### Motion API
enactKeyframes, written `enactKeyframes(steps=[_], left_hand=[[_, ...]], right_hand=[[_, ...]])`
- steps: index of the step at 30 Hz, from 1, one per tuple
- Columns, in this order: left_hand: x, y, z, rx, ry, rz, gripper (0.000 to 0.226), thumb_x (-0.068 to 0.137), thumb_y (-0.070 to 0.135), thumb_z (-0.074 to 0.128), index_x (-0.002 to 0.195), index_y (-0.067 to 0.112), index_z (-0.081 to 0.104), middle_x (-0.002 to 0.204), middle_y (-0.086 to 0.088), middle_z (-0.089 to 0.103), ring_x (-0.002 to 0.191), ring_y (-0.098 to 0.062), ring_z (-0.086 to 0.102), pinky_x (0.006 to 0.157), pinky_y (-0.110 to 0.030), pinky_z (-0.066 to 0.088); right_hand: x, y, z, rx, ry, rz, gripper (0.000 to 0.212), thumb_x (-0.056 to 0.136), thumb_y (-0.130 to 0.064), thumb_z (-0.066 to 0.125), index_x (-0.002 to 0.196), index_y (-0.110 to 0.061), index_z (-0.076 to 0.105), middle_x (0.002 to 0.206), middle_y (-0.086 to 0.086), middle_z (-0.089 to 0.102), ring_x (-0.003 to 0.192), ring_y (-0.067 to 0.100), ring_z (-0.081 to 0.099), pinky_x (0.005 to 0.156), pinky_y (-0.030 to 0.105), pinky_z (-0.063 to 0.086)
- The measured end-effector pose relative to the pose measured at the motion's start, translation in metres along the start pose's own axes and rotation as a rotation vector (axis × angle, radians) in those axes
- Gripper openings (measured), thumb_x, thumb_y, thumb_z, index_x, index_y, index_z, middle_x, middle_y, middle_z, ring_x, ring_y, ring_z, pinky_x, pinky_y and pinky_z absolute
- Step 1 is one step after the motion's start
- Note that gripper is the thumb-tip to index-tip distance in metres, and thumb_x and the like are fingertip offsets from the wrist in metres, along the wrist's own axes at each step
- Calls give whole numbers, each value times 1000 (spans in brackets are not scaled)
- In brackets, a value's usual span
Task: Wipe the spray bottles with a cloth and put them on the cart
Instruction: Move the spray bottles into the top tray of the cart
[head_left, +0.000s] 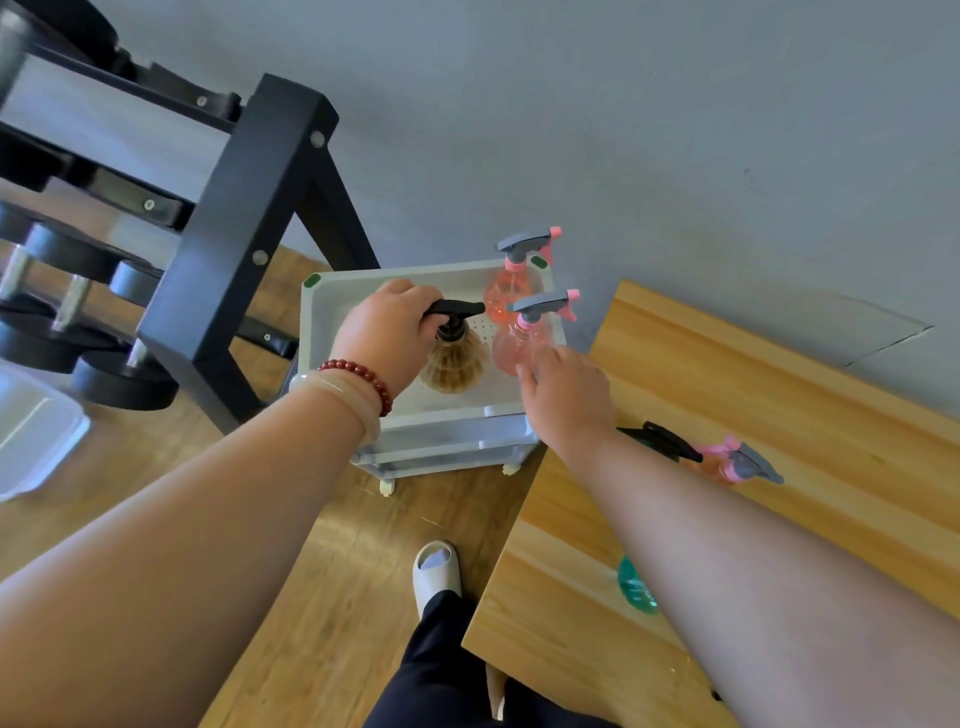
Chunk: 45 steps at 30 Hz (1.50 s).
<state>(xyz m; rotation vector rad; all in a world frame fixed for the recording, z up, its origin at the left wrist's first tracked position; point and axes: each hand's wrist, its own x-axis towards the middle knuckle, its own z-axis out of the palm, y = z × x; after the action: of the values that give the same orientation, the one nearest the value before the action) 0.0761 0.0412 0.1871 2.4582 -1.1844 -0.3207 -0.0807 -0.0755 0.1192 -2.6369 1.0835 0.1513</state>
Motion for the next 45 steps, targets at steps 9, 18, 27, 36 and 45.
enactKeyframes(steps=[9,18,27,36,45], left_hand=[[45,-31,16,-17,-46,-37,26,104,22,46,119,9,63,106,-7,56,88,-21,51,77,-30,43],[82,-39,24,-29,-60,-15,27,104,23,46,121,9,62,102,-3,50,86,-21,53,76,-28,42],[109,-42,39,-23,-93,13,25,105,23,45,118,10,62,101,-3,49,86,-22,52,74,-29,42],[137,-42,50,6,-93,33,25,105,21,43,114,8,62,101,-6,51,86,-26,54,71,-31,41],[145,-45,53,29,-63,22,25,105,23,43,116,8,61,104,-7,53,89,-27,55,76,-33,46]], right_hand=[[36,-20,0,133,215,-77,33,102,-25,37,111,-8,64,111,8,63,108,30,55,93,40,41],[73,-24,6,92,512,-73,32,88,-28,39,94,-12,66,107,8,62,99,26,45,87,39,35],[90,-9,14,-107,101,64,49,106,-39,28,152,-22,33,150,9,36,148,33,14,121,45,8],[103,-4,18,-178,77,86,54,106,-44,21,157,-26,17,157,10,24,150,32,1,121,41,6],[98,-8,19,-154,87,57,55,106,-42,24,157,-19,20,158,13,25,151,34,2,121,43,8]])
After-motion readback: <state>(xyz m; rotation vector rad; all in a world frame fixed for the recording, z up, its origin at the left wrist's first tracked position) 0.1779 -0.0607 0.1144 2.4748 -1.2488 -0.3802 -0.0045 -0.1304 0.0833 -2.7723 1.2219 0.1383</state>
